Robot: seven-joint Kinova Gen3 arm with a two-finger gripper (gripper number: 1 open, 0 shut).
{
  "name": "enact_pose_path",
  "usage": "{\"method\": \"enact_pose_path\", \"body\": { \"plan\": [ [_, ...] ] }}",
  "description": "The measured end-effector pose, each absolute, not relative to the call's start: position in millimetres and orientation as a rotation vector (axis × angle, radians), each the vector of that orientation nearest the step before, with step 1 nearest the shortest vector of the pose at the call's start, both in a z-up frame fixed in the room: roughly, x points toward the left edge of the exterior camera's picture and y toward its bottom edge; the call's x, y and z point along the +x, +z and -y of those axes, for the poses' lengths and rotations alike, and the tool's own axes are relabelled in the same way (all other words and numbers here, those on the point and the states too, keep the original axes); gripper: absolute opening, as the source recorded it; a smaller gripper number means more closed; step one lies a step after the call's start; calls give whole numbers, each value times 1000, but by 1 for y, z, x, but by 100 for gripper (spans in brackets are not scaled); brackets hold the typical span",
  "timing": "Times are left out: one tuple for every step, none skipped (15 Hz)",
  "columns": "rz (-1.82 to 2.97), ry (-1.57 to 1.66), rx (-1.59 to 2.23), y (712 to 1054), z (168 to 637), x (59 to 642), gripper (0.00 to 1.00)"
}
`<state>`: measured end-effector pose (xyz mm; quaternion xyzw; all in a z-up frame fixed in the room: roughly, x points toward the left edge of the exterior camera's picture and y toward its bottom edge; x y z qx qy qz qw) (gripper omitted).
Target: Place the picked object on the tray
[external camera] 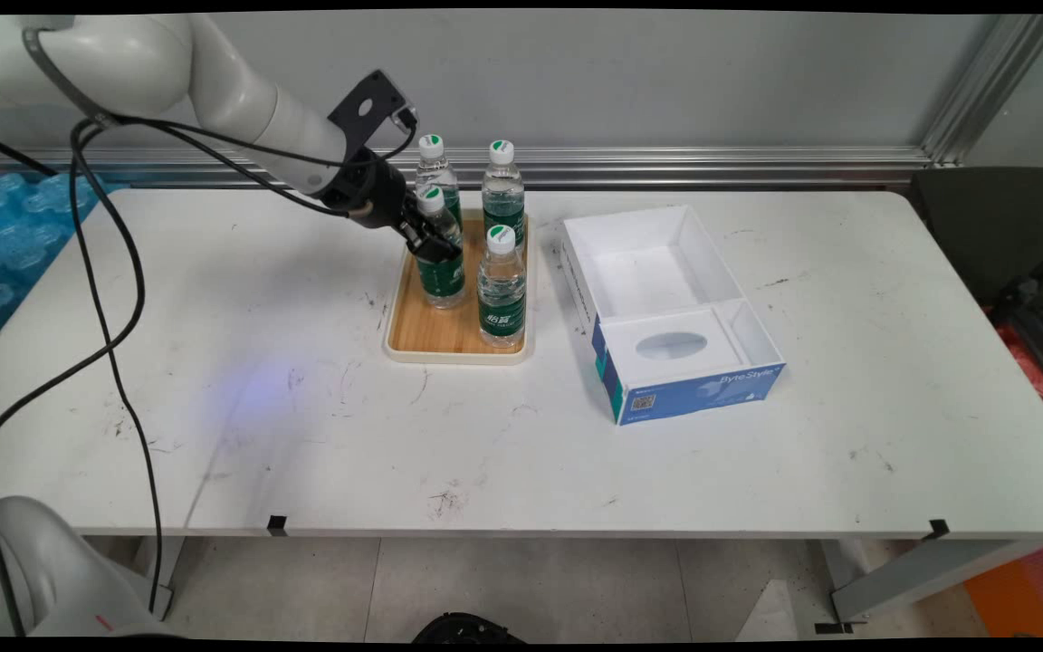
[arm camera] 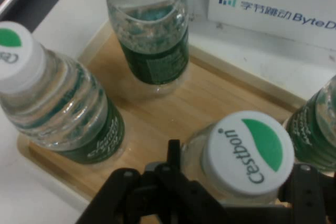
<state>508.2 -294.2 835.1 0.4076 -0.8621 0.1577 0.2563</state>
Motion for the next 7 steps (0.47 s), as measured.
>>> {"method": "enact_pose_path", "body": {
  "plan": [
    [2343, 426, 1102, 833, 294, 509, 0],
    [2346, 424, 1098, 831, 293, 509, 0],
    [2350, 422, 1092, 829, 292, 510, 100],
    [2353, 420, 1088, 827, 291, 510, 100],
    [2354, 418, 1085, 826, 291, 511, 100],
    [2356, 417, 1081, 825, 290, 511, 100],
    [2358, 415, 1077, 825, 289, 512, 100]
  ]
}}
